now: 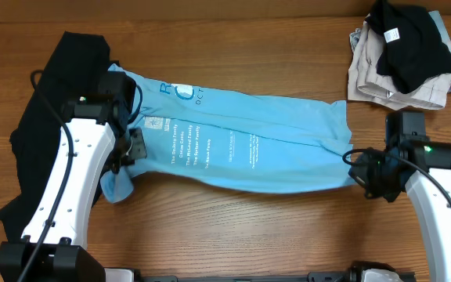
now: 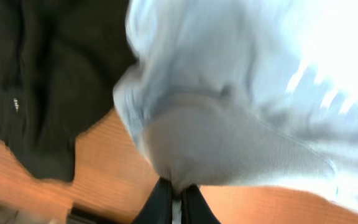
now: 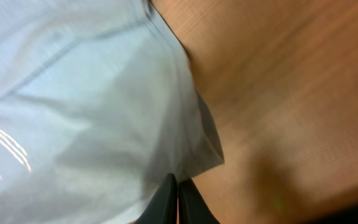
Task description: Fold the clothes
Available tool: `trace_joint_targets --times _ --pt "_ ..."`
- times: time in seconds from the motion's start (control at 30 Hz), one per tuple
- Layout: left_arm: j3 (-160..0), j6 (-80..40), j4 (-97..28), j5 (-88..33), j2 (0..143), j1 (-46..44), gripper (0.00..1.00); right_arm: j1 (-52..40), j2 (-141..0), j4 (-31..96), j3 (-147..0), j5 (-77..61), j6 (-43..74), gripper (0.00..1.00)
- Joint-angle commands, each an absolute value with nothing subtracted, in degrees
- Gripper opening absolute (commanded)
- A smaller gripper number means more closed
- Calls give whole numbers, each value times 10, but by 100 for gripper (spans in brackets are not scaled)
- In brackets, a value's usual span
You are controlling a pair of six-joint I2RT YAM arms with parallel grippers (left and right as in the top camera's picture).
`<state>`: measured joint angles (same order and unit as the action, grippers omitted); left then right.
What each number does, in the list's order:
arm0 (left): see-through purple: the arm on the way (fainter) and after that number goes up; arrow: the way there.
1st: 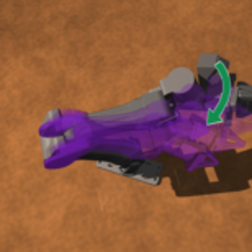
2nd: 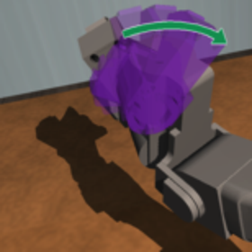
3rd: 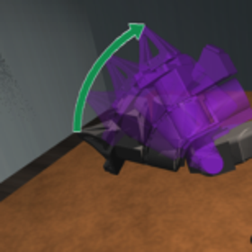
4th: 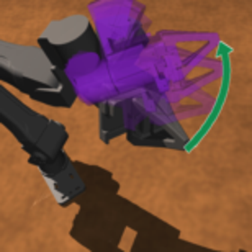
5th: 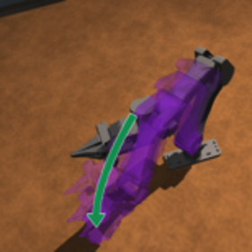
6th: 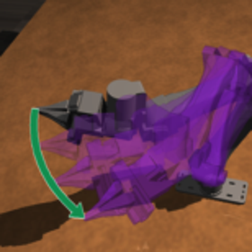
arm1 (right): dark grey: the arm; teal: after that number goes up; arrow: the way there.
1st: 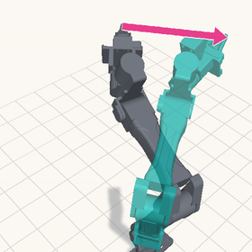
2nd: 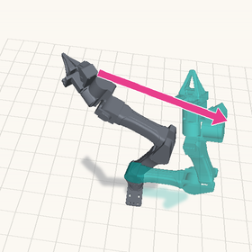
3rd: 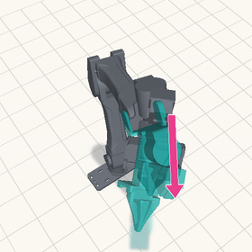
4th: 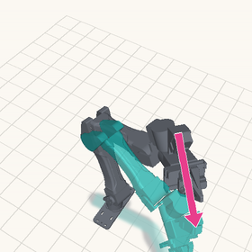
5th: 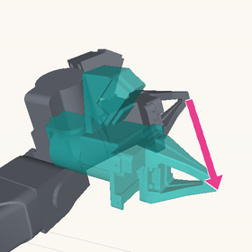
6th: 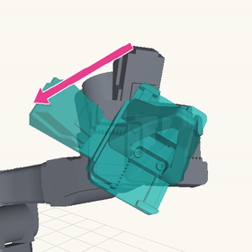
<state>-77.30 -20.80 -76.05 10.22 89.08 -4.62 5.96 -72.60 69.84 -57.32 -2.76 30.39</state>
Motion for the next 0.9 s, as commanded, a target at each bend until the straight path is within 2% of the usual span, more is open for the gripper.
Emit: trace_joint_targets --times 0.0,0.53,0.67,0.7,0.73,0.8,0.83,0.87 --pt "-785 -187 -707 151 904 -45 4 62 -757 663 -590 -27 285 4" --pt "-785 -146 -437 214 1066 -42 4 61 -909 427 -590 -27 250 4" --pt "-785 -148 -387 214 1096 -42 8 61 -941 375 -590 -30 250 20" --pt "-785 -148 -378 214 1102 -42 13 61 -947 366 -590 -31 250 27" --pt "-785 -148 -372 214 1105 -42 26 61 -953 357 -590 -33 249 36" --pt "-785 -148 -364 214 1109 -41 66 61 -956 347 -590 -41 229 59" --pt "-785 -148 -364 214 1109 -41 93 61 -956 345 -590 -42 218 72" --pt "-787 -148 -364 214 1109 -41 100 61 -956 345 -590 -42 208 80"
